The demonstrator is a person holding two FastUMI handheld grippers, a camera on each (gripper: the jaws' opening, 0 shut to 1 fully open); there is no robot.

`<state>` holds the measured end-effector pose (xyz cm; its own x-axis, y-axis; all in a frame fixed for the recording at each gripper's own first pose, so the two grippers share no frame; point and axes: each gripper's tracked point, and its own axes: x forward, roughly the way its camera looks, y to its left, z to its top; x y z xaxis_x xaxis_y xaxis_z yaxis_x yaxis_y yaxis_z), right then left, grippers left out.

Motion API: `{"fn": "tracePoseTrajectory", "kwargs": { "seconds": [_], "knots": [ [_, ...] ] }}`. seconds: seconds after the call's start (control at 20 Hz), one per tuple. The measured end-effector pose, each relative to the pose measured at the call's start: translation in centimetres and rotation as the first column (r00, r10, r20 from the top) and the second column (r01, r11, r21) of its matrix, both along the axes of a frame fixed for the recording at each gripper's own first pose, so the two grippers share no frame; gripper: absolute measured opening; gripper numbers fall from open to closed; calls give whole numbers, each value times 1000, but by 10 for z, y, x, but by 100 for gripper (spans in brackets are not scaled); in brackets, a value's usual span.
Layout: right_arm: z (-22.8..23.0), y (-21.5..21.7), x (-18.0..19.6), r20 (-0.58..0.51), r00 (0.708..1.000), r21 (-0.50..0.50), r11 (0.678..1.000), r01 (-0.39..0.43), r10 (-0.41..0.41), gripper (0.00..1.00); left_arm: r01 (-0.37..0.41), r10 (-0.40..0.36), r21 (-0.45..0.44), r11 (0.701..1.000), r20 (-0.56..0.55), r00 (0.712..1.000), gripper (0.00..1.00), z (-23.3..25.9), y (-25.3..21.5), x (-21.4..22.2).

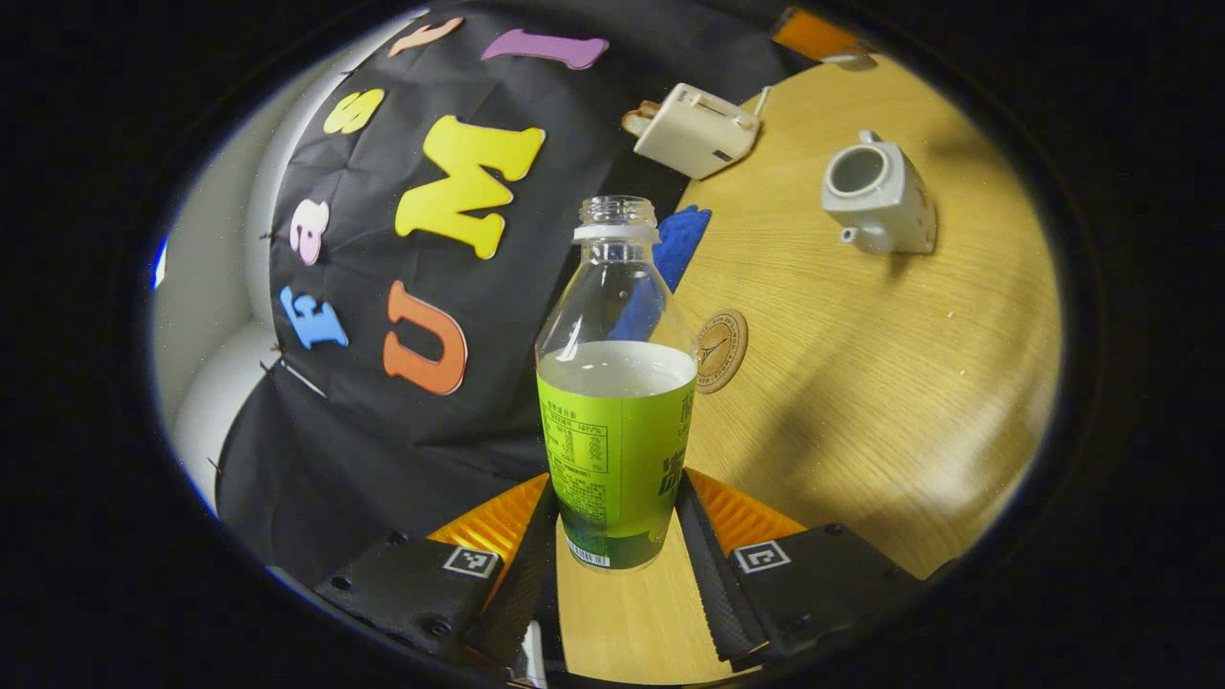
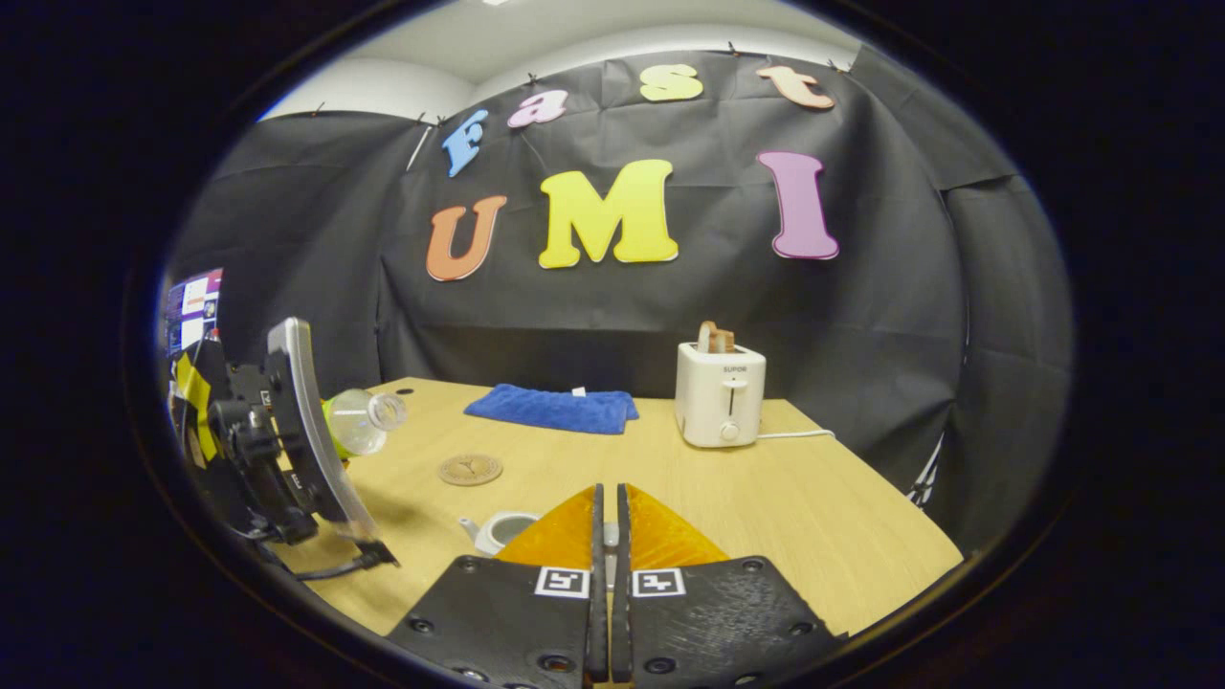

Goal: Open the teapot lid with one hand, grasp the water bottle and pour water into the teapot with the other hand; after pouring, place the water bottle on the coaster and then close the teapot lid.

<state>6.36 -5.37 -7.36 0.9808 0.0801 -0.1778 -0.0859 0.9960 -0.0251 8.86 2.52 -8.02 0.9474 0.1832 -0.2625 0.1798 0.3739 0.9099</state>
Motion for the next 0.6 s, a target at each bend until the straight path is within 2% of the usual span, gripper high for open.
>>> {"fn": "tracePoseTrajectory", "kwargs": {
  "seconds": [0.2, 0.25, 0.6],
  "knots": [
    [-8, -15, -6, -12, 1000, 9, 1000, 15, -15, 2, 61, -57, 145, 988, -28, 998, 71, 3, -16, -4],
    [-9, -19, -7, -16, 1000, 10, 1000, 21, -20, 2, 76, -70, 175, 982, -41, 997, 74, 3, -22, -4],
    [-20, -42, -12, -32, 998, 27, 999, 47, -47, 2, 141, -114, 328, 934, -102, 988, 74, 3, -44, 3]
  ]
}}
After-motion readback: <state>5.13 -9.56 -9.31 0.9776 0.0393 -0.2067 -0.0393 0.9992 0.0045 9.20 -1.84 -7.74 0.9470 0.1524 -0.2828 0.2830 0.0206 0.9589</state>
